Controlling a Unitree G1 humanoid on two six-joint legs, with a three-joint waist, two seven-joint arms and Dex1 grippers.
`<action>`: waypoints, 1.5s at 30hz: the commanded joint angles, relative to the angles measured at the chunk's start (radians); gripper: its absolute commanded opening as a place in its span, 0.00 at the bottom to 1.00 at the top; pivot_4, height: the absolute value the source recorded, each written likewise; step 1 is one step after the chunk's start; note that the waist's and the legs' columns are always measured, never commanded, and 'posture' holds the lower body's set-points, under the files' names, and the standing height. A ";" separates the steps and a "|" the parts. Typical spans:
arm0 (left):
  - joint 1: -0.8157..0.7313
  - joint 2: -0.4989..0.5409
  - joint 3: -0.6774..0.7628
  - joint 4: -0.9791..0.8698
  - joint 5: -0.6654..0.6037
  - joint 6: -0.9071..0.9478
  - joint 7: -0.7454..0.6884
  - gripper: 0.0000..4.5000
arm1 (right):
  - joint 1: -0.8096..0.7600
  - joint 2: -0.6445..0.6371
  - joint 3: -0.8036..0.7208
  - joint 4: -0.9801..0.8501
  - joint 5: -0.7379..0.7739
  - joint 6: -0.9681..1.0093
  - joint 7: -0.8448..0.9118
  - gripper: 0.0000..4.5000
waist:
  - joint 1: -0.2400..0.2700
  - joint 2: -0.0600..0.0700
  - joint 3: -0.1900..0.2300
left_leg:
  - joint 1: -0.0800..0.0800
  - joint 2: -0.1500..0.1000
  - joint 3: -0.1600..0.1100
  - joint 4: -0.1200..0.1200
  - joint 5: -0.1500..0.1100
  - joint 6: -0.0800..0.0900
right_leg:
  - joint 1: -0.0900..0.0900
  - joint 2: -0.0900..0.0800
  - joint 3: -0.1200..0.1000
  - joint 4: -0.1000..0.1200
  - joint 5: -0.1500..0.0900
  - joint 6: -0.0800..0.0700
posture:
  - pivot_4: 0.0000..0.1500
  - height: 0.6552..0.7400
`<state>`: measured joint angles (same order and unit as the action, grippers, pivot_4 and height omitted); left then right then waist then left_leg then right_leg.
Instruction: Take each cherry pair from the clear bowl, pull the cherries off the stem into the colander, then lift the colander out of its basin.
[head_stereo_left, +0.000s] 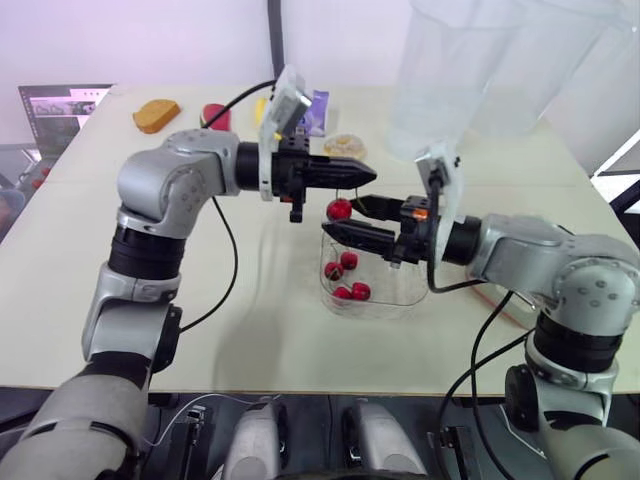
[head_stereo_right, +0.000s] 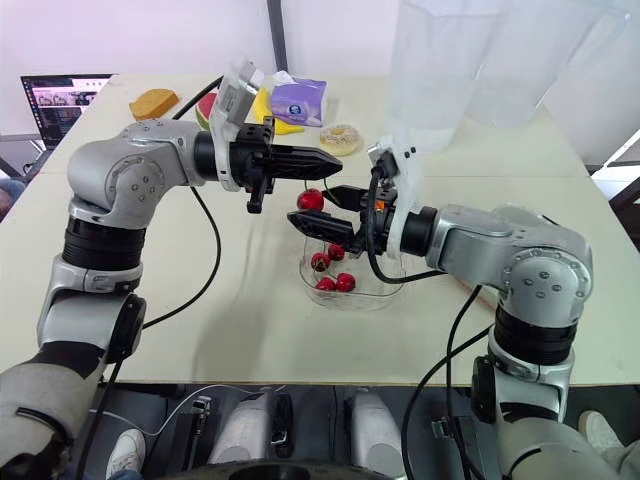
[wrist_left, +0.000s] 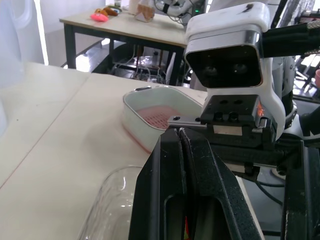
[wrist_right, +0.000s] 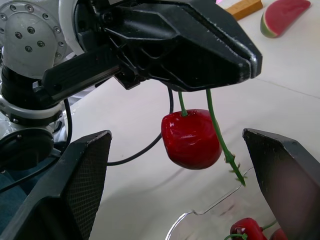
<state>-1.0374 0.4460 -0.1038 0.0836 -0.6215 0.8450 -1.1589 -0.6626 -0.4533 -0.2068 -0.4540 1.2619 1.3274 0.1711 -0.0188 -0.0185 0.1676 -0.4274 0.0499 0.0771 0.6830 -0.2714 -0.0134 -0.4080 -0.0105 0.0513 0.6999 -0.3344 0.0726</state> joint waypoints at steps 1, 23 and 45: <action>-0.033 0.001 0.011 -0.003 -0.004 -0.016 -0.011 0.00 | -0.032 0.000 0.011 0.002 0.013 -0.043 -0.005 0.99 | -0.002 0.000 0.000 | 0.000 0.000 0.000 0.000 0.000 0.000 | 0.000 0.000 0.000 0.000 0.000 0.000 | 1.00 1.00; -0.023 0.008 0.017 0.009 0.005 -0.032 -0.018 0.00 | 0.043 -0.109 0.091 -0.030 -0.026 -0.075 0.019 0.09 | 0.001 0.000 0.000 | 0.000 0.000 0.000 0.000 0.000 0.000 | 0.000 0.000 0.000 0.000 0.000 0.000 | 1.00 1.00; 0.000 0.007 0.028 -0.011 0.000 -0.019 -0.004 0.00 | 0.316 -0.428 -0.352 -0.094 0.033 -0.128 -0.060 0.09 | 0.010 0.000 0.000 | 0.000 -0.001 0.000 0.000 0.000 0.001 | 0.001 -0.001 0.000 -0.001 0.000 0.000 | 1.00 1.00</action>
<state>-1.0257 0.4508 -0.1006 0.1083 -0.6047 0.8363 -1.1625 -0.3730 -0.8508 -0.4747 -0.5271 1.2988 1.2070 0.1157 -0.0085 -0.0189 0.1678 -0.4278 0.0492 0.0768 0.6827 -0.2718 -0.0127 -0.4066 -0.0112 0.0511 0.6977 -0.3345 0.0727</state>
